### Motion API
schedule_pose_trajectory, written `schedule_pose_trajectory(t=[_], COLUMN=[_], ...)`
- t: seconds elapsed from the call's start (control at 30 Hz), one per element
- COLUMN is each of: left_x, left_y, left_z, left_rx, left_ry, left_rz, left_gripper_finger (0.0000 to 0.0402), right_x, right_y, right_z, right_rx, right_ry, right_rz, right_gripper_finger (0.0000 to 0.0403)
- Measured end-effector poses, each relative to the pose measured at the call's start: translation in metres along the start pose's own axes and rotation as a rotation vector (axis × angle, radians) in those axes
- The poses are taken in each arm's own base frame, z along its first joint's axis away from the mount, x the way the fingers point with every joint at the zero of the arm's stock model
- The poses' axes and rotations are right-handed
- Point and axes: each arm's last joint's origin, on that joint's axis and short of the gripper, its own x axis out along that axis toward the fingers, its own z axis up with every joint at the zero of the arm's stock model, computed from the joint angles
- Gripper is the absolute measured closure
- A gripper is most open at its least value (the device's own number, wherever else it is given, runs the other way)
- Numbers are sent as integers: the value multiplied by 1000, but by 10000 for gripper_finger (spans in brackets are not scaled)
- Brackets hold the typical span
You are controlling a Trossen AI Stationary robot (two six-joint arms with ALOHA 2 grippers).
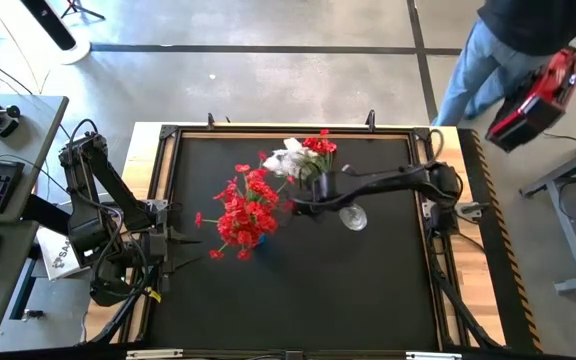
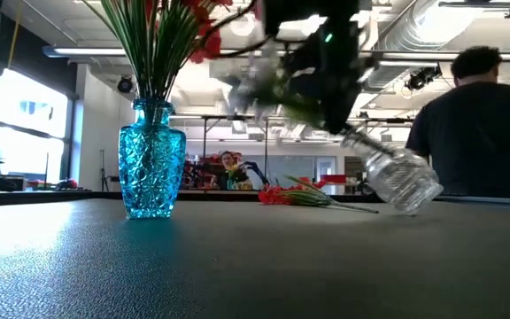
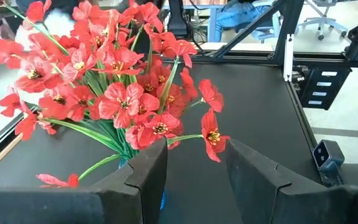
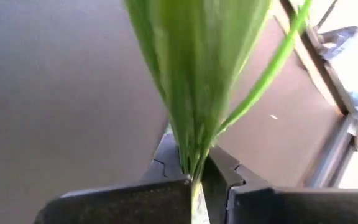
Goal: Sort flowers into vase by color
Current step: Adjust the transparent vase
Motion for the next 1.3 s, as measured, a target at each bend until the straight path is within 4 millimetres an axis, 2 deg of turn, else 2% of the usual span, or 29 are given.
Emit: schedule_pose_trajectory(t=[0.2, 0.27, 0.37, 0.57, 0.73, 0.9, 1.07, 1.17, 1.3], left_x=[0, 0, 2, 4, 4, 4, 4, 4, 4], left_y=[0, -1, -3, -7, -7, -7, -7, -7, -7], left_z=[-1, -1, -3, -5, -5, -5, -5, -5, -5], left_rx=[4, 8, 20, 37, 36, 35, 34, 34, 34], left_ry=[14, 15, 19, 25, 24, 18, 15, 15, 15], left_rz=[-9, -8, -4, 2, 2, 7, 8, 8, 8], left_gripper_finger=[250, 250, 250, 250, 250, 250, 250, 250, 250], right_x=[-47, -56, -54, -38, -32, -32, -33, -33, -33], right_y=[-4, -4, -7, -19, -26, -31, -31, -31, -32], right_z=[-44, -60, -88, -145, -177, -195, -201, -201, -202], right_rx=[69, 91, 148, 305, 379, 345, 314, 313, 308], right_ry=[-114, -169, -201, -266, -352, -420, -477, -471, -449], right_rz=[-46, -21, -29, -22, 51, 88, 92, 90, 88], right_gripper_finger=[403, 403, 403, 403, 403, 403, 394, 359, 278])
